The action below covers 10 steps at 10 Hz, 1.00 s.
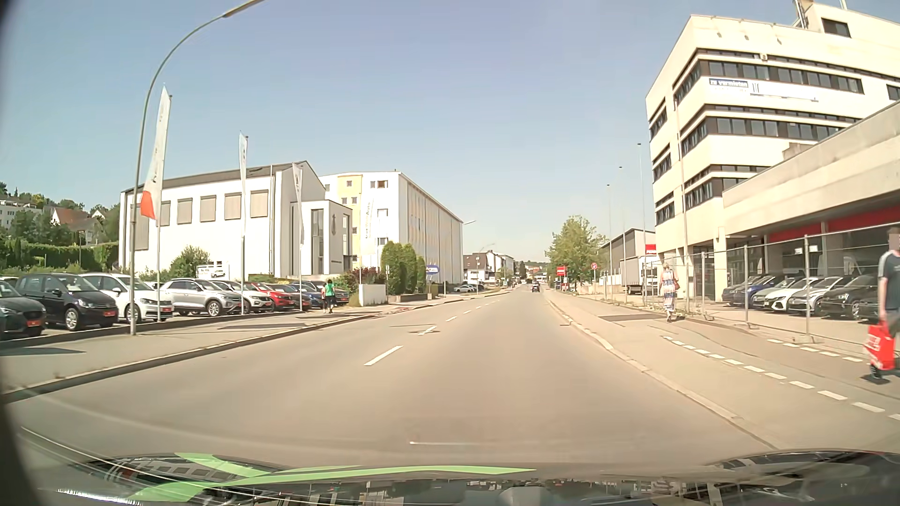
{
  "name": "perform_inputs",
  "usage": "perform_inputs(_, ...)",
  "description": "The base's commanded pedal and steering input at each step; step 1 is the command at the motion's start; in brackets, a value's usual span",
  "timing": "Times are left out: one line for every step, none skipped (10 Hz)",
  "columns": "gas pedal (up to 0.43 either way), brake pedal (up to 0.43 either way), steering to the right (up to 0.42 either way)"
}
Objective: Follow the waypoints while adhering to traffic rules and regulations
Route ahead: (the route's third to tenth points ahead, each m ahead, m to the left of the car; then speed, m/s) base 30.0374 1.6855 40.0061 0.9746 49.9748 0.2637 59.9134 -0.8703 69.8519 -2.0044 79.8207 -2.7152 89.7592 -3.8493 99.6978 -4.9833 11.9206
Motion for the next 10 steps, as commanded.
perform_inputs(0.059, 0.0, 0.017)
perform_inputs(0.047, 0.0, 0.017)
perform_inputs(0.047, 0.0, 0.017)
perform_inputs(0.039, 0.0, 0.017)
perform_inputs(0.028, 0.0, 0.017)
perform_inputs(0.028, 0.0, 0.017)
perform_inputs(0.028, 0.0, 0.017)
perform_inputs(0.02, 0.0, 0.016)
perform_inputs(0.0, 0.0, 0.016)
perform_inputs(0.0, 0.0, 0.014)
